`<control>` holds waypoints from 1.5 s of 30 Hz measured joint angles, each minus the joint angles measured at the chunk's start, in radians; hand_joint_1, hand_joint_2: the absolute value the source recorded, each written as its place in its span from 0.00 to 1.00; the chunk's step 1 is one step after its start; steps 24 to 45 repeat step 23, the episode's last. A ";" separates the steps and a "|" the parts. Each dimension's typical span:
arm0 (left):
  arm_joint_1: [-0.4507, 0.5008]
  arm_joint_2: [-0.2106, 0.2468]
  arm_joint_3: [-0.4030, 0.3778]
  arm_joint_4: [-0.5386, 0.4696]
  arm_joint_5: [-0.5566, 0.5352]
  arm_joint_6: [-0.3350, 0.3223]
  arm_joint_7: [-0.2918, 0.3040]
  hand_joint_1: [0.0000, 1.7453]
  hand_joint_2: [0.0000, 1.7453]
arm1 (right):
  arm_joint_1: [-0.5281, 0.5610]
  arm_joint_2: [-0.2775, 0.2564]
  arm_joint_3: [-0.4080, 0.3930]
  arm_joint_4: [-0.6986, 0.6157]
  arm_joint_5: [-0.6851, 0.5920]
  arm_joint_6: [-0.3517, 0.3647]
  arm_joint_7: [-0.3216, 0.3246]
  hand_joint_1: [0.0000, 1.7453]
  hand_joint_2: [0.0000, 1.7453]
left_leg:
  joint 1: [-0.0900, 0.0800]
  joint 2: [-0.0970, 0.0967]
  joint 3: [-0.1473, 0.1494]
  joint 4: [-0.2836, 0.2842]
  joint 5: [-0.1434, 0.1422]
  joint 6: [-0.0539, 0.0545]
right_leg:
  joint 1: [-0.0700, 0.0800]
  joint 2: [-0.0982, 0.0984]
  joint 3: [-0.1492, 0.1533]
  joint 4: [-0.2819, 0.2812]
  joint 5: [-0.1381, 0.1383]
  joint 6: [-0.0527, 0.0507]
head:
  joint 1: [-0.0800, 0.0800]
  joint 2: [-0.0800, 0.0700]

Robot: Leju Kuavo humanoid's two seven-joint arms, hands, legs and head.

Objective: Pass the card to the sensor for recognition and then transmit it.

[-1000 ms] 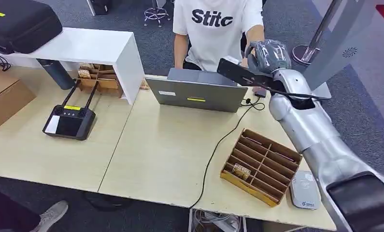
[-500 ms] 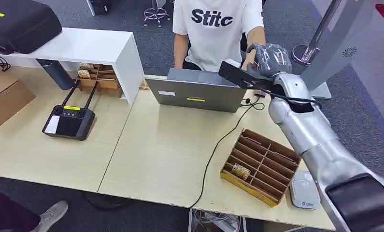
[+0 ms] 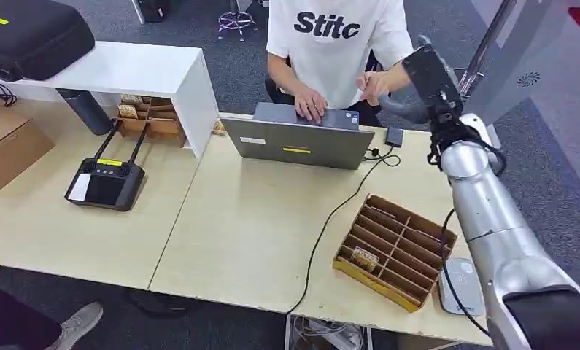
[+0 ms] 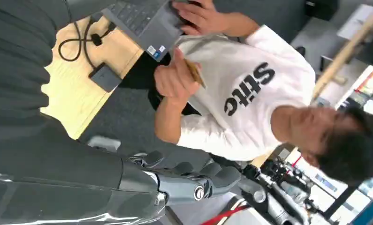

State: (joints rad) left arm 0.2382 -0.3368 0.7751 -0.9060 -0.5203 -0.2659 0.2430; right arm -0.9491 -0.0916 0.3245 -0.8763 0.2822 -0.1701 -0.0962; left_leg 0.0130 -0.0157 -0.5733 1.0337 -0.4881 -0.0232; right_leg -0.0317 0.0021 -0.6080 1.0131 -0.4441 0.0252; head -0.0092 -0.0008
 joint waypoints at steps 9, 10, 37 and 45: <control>0.066 -0.015 -0.099 -0.072 0.106 0.049 0.040 0.00 1.00 | 0.178 -0.092 -0.273 -0.142 -0.280 -0.005 -0.090 0.00 1.00 | 0.000 0.000 -0.001 0.000 -0.001 0.002 | 0.000 0.000 0.000 -0.001 0.000 0.001 | 0.000 0.000; 0.071 -0.016 -0.107 -0.079 0.111 0.054 0.043 0.00 1.00 | 0.202 -0.100 -0.304 -0.160 -0.306 -0.001 -0.097 0.00 1.00 | 0.000 0.000 -0.001 0.000 -0.001 0.002 | 0.000 0.000 0.000 -0.001 0.000 0.001 | 0.000 0.000; 0.128 -0.022 -0.201 -0.154 0.181 0.098 0.074 0.00 1.00 | 0.435 -0.148 -0.548 -0.413 -0.382 0.011 -0.137 0.00 1.00 | 0.000 0.004 -0.001 0.000 -0.003 0.003 | 0.000 0.002 -0.001 -0.001 -0.001 0.001 | 0.000 0.000; 0.128 -0.022 -0.201 -0.154 0.181 0.098 0.074 0.00 1.00 | 0.435 -0.148 -0.548 -0.413 -0.382 0.011 -0.137 0.00 1.00 | 0.000 0.004 -0.001 0.000 -0.003 0.003 | 0.000 0.002 -0.001 -0.001 -0.001 0.001 | 0.000 0.000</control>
